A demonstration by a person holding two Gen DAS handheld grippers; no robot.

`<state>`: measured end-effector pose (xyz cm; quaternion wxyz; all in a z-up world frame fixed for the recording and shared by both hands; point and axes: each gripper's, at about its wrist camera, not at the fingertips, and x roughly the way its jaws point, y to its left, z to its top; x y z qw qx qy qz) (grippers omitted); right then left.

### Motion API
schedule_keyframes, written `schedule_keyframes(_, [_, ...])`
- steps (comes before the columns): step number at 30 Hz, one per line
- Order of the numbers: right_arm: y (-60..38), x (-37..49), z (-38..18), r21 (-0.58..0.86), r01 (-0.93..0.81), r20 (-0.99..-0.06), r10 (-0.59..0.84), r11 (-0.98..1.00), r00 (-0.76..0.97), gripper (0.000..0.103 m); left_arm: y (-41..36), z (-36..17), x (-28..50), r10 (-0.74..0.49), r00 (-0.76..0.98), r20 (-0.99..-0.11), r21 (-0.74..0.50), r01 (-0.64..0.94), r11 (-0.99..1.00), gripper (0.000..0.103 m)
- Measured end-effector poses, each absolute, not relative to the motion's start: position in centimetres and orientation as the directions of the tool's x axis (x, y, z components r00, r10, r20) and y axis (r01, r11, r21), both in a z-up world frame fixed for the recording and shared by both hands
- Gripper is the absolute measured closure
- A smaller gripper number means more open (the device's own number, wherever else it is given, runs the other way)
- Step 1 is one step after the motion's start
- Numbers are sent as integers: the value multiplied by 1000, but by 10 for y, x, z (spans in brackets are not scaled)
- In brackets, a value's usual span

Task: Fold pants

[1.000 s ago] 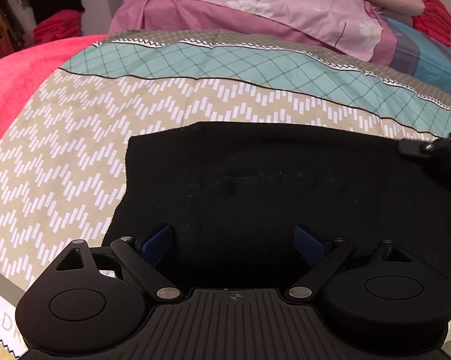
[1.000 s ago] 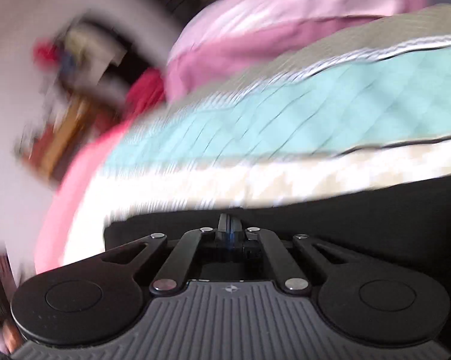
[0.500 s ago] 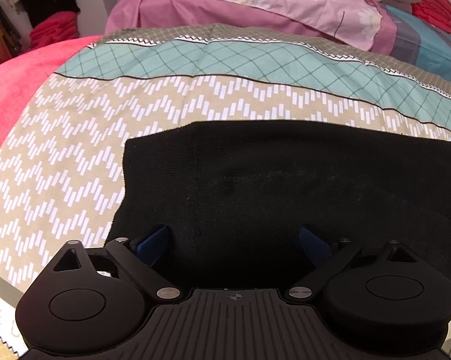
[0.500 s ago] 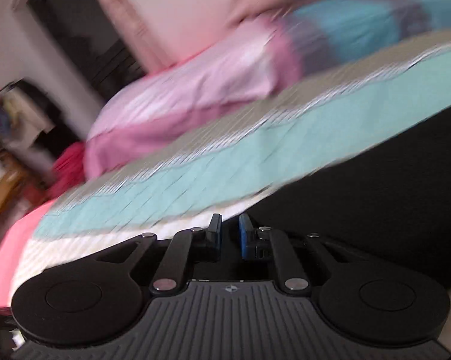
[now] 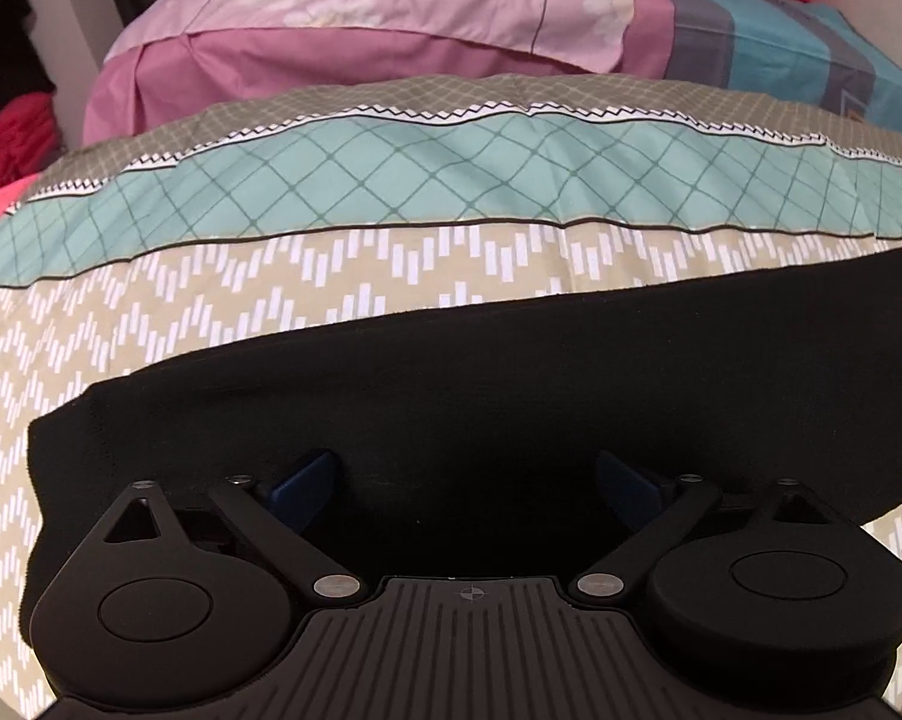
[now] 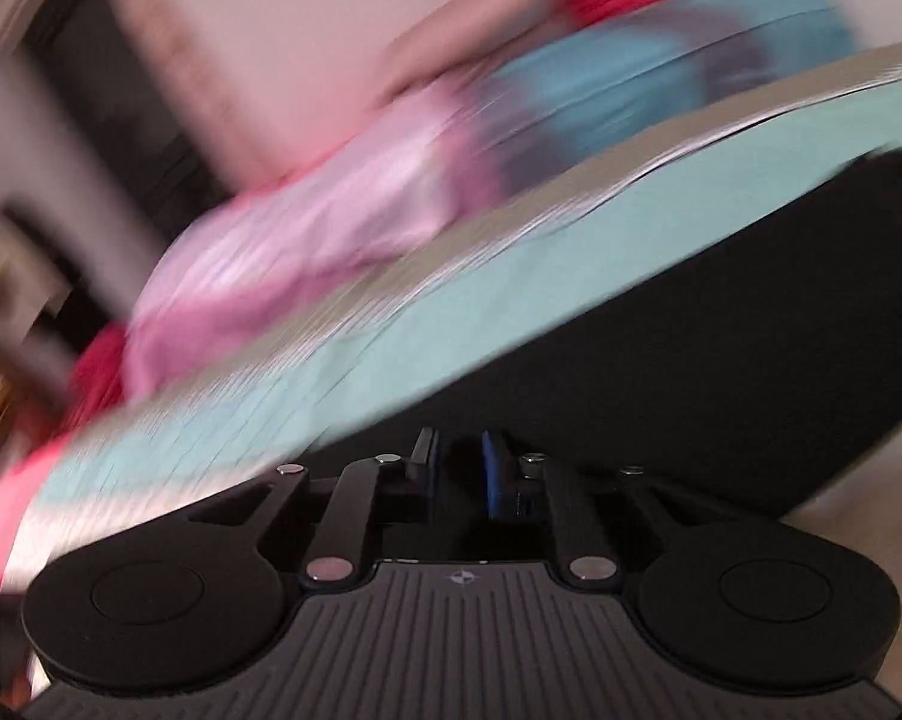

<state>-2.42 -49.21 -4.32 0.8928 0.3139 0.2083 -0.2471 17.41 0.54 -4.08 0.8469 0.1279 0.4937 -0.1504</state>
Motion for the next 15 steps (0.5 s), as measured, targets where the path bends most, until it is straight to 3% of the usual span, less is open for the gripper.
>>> schedule_keyframes(2, [-522,-41,-35,452,660,-522,-421,600,741,98,7,-40,175,-131,460,-878,60,379,923,0])
schedule_keyframes(3, [-527,-48,-28,436,692,-520,-467,575,716,80,7,-40,176,-131,455,-881,57,376,925,0])
schedule_keyframes(5, [-517,-61,-17,362,732,-485,-554,577,676,58,7,-39,179,-127,448,-885,54,369,928,0])
schedule_keyframes(7, [-501,-66,-15,385,661,-469,-480,645,741,58,6,-40,180,-121,447,-886,58,365,929,0])
schedule_keyframes(10, [-489,-52,-34,326,561,-540,-337,761,771,58,3,-42,182,-108,449,-887,71,364,929,0])
schedule_keyframes(11, [-494,-45,-40,282,570,-562,-348,772,750,68,2,-42,183,-104,449,-887,75,364,928,0])
schedule_keyframes(12, [-502,-44,-41,267,585,-553,-375,766,744,97,1,-43,183,-101,449,-888,78,363,928,0])
schedule_keyframes(13, [-516,-41,-41,276,619,-554,-404,736,728,103,0,-43,183,-97,449,-888,82,364,928,0])
schedule_keyframes(15, [-546,-38,-37,294,707,-551,-491,643,675,103,-2,-44,182,-92,450,-888,89,365,927,0])
